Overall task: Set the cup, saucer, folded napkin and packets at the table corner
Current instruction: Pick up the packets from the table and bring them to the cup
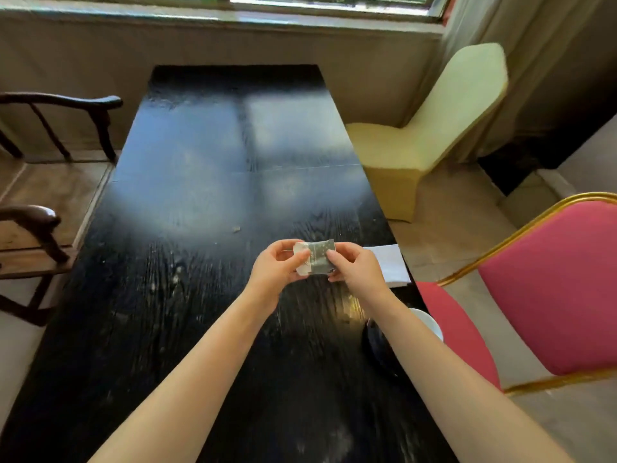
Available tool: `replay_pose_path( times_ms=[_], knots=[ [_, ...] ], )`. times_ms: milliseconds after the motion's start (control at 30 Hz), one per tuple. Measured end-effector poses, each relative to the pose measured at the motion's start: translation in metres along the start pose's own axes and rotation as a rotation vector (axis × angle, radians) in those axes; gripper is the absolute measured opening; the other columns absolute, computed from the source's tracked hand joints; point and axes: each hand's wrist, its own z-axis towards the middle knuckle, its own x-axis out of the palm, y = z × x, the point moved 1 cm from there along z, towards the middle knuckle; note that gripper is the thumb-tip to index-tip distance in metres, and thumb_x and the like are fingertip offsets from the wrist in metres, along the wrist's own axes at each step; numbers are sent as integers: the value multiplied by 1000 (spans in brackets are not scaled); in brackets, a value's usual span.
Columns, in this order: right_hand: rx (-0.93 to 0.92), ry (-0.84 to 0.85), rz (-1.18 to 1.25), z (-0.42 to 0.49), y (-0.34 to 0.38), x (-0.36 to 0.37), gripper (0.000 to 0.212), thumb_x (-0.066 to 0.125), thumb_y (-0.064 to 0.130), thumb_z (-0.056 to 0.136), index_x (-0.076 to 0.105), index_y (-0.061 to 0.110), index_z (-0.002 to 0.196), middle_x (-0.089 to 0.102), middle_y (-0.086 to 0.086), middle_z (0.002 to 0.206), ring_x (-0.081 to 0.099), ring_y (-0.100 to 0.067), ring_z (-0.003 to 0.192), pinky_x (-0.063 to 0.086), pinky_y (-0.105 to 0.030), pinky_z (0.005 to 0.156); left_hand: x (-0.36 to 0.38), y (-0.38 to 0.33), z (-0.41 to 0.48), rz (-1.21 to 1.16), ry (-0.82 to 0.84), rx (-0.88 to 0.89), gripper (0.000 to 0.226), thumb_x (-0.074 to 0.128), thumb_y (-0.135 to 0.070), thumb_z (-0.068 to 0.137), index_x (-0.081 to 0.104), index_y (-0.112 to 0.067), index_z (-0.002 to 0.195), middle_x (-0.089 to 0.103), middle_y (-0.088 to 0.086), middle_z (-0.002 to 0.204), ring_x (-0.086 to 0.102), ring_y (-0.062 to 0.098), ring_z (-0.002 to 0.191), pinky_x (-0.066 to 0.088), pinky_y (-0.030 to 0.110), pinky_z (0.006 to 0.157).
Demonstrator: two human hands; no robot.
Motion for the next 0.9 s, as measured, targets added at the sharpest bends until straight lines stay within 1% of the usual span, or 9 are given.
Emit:
replay_pose_path(
  times_ms=[133, 200, 400, 500, 600, 700, 767, 833, 900],
  knots=[
    [-4, -68, 66, -46, -14, -63, 9, 58, 8, 90, 64, 8, 96, 65, -5, 81, 63, -9, 63, 51, -16, 50, 61, 6, -48, 18, 92, 53, 27, 65, -12, 84, 61, -7, 110, 67, 5, 94, 66, 16, 82, 59, 23, 66],
    [15, -88, 93, -72, -24, -92, 11, 60, 7, 89, 65, 2, 98, 65, -4, 76, 62, -7, 54, 51, -16, 48, 89, 19, -71, 13, 98, 53, 26, 66, -11, 84, 61, -4, 109, 67, 4, 90, 66, 15, 77, 58, 20, 61],
    [150, -135, 1, -139, -88, -158, 18, 61, 6, 88, 64, -5, 101, 64, -7, 79, 60, -16, 66, 52, -21, 54, 156, 96, -126, 89, 68, -69, 24, 67, -14, 84, 62, -10, 107, 68, 5, 95, 67, 14, 80, 57, 20, 57],
    [238, -155, -102, -161, -137, -174, 9, 62, 8, 87, 66, 3, 93, 65, -12, 84, 60, -23, 73, 50, -27, 58, 176, 143, -145, 168, 83, -139, 29, 67, -11, 83, 61, -9, 111, 68, 3, 96, 67, 14, 84, 58, 25, 65],
    [302, -154, -185, -172, -185, -180, 5, 62, 10, 86, 66, 8, 89, 66, -10, 87, 63, -25, 79, 52, -31, 60, 188, 186, -156, 291, 51, -186, 41, 69, -6, 79, 58, -10, 118, 66, 6, 106, 66, 16, 89, 58, 31, 77],
    [321, -170, -305, -176, -216, -182, 9, 64, 15, 85, 68, 10, 90, 67, -5, 86, 65, -24, 85, 57, -40, 74, 197, 212, -160, 469, 15, -171, 52, 72, -9, 76, 54, -10, 125, 64, 7, 113, 65, 18, 94, 55, 30, 83],
    [310, -187, -377, -177, -226, -183, 10, 63, 17, 85, 68, 10, 90, 65, -3, 84, 62, -22, 83, 53, -36, 74, 203, 221, -160, 554, -7, -153, 55, 73, -10, 75, 54, -9, 126, 62, 8, 115, 65, 15, 91, 51, 22, 76],
    [273, -189, -477, -178, -231, -183, 14, 62, 19, 87, 68, 8, 94, 63, -3, 88, 56, -18, 82, 43, -27, 69, 206, 227, -160, 619, -3, -128, 58, 74, -11, 75, 51, -9, 129, 58, 8, 118, 62, 5, 79, 45, 12, 65],
    [218, -185, -542, -177, -234, -183, 16, 61, 19, 88, 66, 8, 98, 60, -4, 93, 53, -16, 82, 38, -25, 69, 208, 232, -160, 684, 17, -97, 62, 73, -11, 76, 47, -10, 132, 55, 8, 119, 58, 2, 72, 43, 10, 57]
  ],
)
